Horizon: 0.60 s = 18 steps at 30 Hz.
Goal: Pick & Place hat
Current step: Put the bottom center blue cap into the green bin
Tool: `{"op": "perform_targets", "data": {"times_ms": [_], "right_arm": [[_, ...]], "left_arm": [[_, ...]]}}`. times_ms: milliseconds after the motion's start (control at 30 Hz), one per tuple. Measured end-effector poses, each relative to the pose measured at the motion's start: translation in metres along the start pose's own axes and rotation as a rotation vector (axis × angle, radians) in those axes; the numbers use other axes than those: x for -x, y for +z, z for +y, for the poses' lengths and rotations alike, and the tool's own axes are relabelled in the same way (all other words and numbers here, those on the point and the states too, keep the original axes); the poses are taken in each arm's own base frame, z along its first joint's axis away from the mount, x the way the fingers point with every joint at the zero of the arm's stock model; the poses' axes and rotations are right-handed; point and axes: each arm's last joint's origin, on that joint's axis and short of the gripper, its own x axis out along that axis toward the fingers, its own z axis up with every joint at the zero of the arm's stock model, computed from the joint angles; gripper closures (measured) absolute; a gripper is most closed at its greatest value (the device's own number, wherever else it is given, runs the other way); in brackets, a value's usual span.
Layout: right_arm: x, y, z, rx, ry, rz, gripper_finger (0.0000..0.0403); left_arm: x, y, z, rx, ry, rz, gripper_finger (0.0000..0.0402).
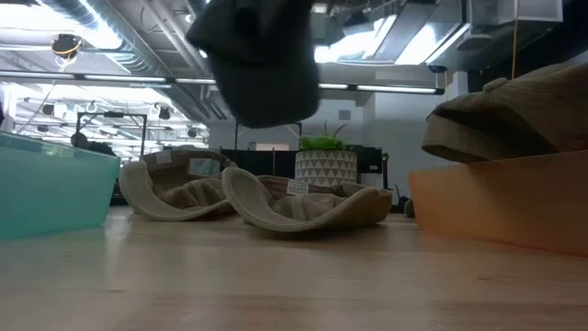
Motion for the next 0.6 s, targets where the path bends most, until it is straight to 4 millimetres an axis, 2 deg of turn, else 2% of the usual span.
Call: {"op": "perform_targets", "data": {"times_ms": [100, 200, 400, 600], "right_arm": [[0.008, 0.001, 0.004, -0.039, 0.026, -0.007, 0.0153], [0.017, 0.001, 0.008, -0.072, 0.049, -0.013, 0.0139], [0.025, 0.0, 0.012, -0.147, 0.098, -0.01, 0.0142], [0.024, -0.01, 0.014, -0.21, 0.168, 0.052, 0.015]], "left_arm": [[0.001, 0.0, 0.0, -0.028, -0.004, -0.002, 0.0399], [0.006, 0.0, -0.003, -0.073, -0.021, -0.01, 0.0399], [0.023, -0.002, -0.013, -0.116, -0.082, -0.027, 0.0399], [0.053, -0.007, -0.027, -0.136, -0.196, -0.071, 0.0399]]}}
